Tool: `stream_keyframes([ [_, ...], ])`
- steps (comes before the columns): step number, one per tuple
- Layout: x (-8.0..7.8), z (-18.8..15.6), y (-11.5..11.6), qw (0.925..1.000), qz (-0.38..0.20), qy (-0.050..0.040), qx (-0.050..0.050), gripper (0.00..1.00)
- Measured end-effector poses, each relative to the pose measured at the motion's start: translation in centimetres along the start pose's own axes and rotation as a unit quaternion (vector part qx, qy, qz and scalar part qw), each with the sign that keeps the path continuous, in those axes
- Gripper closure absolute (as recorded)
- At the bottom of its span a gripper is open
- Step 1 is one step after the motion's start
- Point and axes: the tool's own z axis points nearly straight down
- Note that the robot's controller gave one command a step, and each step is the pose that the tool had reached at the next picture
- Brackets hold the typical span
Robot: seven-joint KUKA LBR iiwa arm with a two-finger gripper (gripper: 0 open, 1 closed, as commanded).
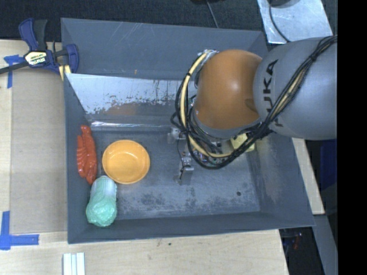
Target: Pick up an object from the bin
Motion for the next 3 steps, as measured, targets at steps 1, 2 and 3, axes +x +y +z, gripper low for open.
stream_keyframes([
  [1, -0.2, -0.5, 0.0, 1.0000, 0.002, -0.0041, -0.001, 0.00],
  [2, -6.3, 10.4, 8.2, 0.9995, -0.031, -0.0042, -0.002, 0.00],
  [3, -5.3, 2.1, 9.6, 0.9989, -0.046, -0.0115, -0.001, 0.00],
])
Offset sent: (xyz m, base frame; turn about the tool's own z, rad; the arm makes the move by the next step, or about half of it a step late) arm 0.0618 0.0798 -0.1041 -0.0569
